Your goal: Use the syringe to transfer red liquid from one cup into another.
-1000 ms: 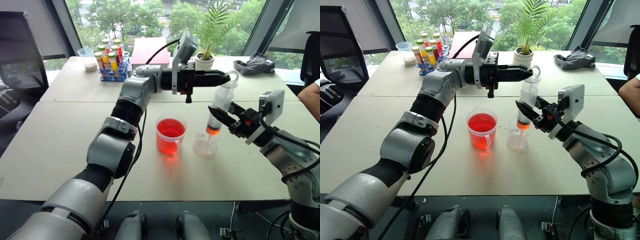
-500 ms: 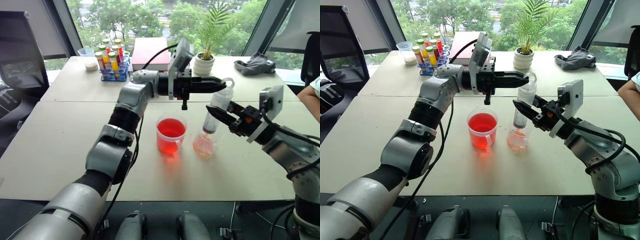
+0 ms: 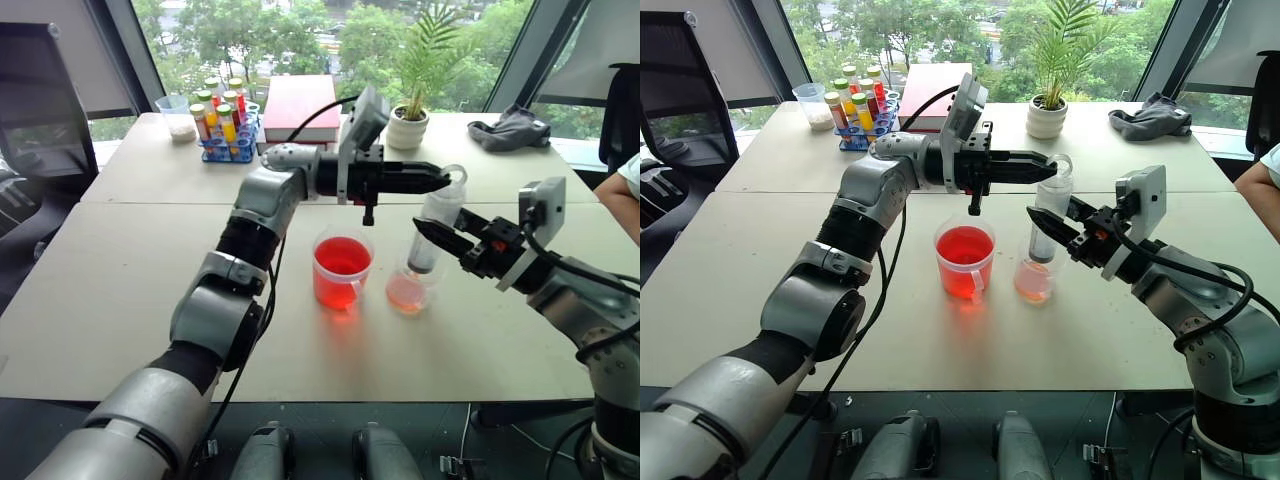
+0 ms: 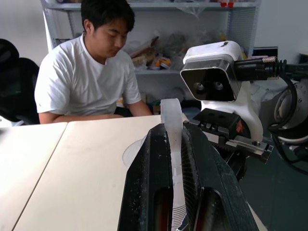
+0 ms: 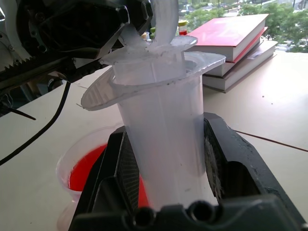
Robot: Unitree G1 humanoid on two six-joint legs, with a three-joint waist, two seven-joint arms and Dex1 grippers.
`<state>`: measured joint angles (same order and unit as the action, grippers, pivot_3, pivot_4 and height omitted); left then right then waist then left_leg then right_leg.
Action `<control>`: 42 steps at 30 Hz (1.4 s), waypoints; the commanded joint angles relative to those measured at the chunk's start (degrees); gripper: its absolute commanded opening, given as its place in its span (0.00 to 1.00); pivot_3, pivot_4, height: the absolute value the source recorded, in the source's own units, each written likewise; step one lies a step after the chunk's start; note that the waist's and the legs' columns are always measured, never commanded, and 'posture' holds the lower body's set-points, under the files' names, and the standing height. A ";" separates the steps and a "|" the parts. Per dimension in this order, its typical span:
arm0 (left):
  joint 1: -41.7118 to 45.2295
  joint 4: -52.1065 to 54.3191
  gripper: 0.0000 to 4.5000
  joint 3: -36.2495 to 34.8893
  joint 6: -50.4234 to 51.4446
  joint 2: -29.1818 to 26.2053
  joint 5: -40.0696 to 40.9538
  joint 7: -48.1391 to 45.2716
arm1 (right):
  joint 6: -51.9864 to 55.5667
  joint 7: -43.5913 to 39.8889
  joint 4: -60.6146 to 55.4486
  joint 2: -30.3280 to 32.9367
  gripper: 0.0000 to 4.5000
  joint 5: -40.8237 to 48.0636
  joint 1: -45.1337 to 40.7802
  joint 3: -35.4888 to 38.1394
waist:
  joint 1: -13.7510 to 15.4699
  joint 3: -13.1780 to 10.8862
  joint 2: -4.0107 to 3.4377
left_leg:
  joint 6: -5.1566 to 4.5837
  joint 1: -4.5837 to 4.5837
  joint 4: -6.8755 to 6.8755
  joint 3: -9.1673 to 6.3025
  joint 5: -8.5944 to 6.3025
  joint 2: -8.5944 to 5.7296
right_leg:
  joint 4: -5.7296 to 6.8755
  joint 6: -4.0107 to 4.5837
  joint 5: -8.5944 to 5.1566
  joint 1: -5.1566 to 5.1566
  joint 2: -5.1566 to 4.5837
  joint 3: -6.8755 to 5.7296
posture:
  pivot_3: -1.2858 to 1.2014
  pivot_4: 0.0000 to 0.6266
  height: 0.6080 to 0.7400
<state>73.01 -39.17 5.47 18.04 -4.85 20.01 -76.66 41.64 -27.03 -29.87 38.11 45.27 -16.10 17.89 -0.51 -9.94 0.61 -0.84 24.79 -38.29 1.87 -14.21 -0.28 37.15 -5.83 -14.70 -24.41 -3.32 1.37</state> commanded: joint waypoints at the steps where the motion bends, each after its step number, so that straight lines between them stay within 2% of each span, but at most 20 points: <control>1: 0.52 -0.50 0.38 0.31 1.50 -1.80 -0.87 -0.55 | -5.62 -0.92 0.00 -0.07 0.33 -0.93 -0.88 4.75 | -0.04 0.01 -0.01 | 0.00 0.00 0.00 0.00 0.00 0.00 | 0.00 0.00 0.00 0.00 0.00 0.00 | 0.52 0.24 1.00; 6: 0.54 2.54 0.94 -1.89 3.11 -5.79 0.43 -0.43 | -7.82 -1.45 1.00 -1.44 0.33 -3.19 0.23 1.79 | -0.26 -0.01 0.01 | 0.00 -0.01 0.01 -0.03 0.00 0.03 | 0.02 0.00 0.00 0.00 0.04 -0.01 | 0.52 0.24 1.00; 7: 0.33 3.29 0.99 -2.27 3.39 -6.72 0.65 -0.29 | -7.99 -1.39 1.19 -1.64 0.33 -3.57 0.09 1.35 | -0.28 -0.01 0.01 | 0.00 -0.01 0.01 -0.03 0.00 0.04 | 0.03 0.00 0.00 -0.01 0.05 0.00 | 0.52 0.24 1.00; 12: -2.48 8.24 0.99 -3.34 5.99 -11.27 1.78 -0.44 | -6.49 0.14 1.60 -1.96 0.33 -3.08 -2.38 0.37 | -0.16 0.00 0.00 | 0.00 -0.02 0.01 -0.03 0.00 0.04 | 0.05 0.00 0.00 -0.01 0.04 0.00 | 0.52 0.24 1.00; 14: -5.20 11.87 0.99 -3.52 8.23 -13.85 2.36 -0.49 | -3.56 2.64 2.28 -1.30 0.33 -0.93 -5.96 1.52 | -0.16 0.00 -0.01 | 0.00 -0.02 0.00 -0.03 0.00 0.03 | 0.06 0.00 0.00 -0.01 0.02 0.00 | 0.52 0.24 1.00; 19: -11.58 20.00 0.99 -3.71 13.09 -17.80 3.93 1.20 | 12.16 15.05 11.04 2.78 0.33 10.14 -21.92 8.88 | -0.02 -0.01 -0.02 | 0.02 -0.06 -0.01 0.00 0.01 0.04 | 0.14 0.01 0.01 -0.02 -0.07 0.01 | 0.52 0.24 1.00; 22: -14.92 23.61 0.99 -3.68 14.20 -18.59 4.29 3.15 | 27.52 18.75 20.77 10.65 0.33 10.93 -30.55 8.24 | 0.63 0.00 -0.02 | 0.02 -0.06 0.01 -0.03 0.01 0.01 | 0.09 0.02 0.00 0.01 -0.20 -0.07 | 0.52 0.24 1.00; 26: -17.31 26.91 0.99 -3.78 15.54 -18.54 5.39 5.22 | 39.21 17.26 32.05 16.17 0.33 8.01 -37.12 2.59 | 1.05 0.00 -0.01 | -0.01 -0.05 0.06 0.06 -0.01 0.01 | -0.08 0.04 0.00 0.02 -0.35 -0.02 | 0.52 0.24 1.00; 30: -19.49 29.63 0.99 -4.04 16.19 -18.75 6.09 7.48 | 47.20 12.39 42.24 19.19 0.33 1.57 -39.90 -10.79 | 0.73 0.00 -0.02 | -0.01 -0.05 0.06 0.11 -0.01 0.02 | -0.06 0.06 0.00 0.00 -0.37 0.05 | 0.52 0.24 1.00; 36: -22.32 33.49 0.99 -4.38 18.05 -20.64 7.25 9.41 | 43.32 0.84 54.44 19.61 0.33 -7.93 -41.11 -25.92 | 0.50 0.01 -0.05 | -0.02 -0.05 0.09 0.18 -0.01 0.02 | -0.05 0.05 0.01 -0.06 -0.24 0.04 | 0.52 0.24 1.00; 41: -23.90 36.49 0.99 -4.70 20.12 -22.03 8.86 10.91 | 38.25 -8.30 61.51 17.94 0.33 -14.83 -42.70 -33.73 | -0.15 0.01 -0.05 | -0.02 -0.04 0.07 0.21 -0.01 -0.01 | -0.04 0.03 0.01 -0.05 -0.22 0.04 | 0.52 0.24 1.00; 42: -24.44 37.41 1.00 -4.70 20.67 -22.40 9.18 11.16 | 36.76 -9.39 63.49 17.14 0.43 -16.35 -42.92 -34.45 | -0.22 0.01 -0.04 | -0.02 -0.04 0.07 0.21 -0.01 -0.01 | -0.04 0.03 0.01 -0.05 -0.21 0.04 | 0.52 0.24 1.00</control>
<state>48.78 -4.50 2.05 38.14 -26.58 27.64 -65.88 80.67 -34.22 32.39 55.13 31.19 -57.33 -16.10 -0.73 -9.93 0.57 -0.86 24.74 -38.23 2.08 -14.22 -0.29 37.12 -5.80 -14.69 -24.47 -3.52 1.41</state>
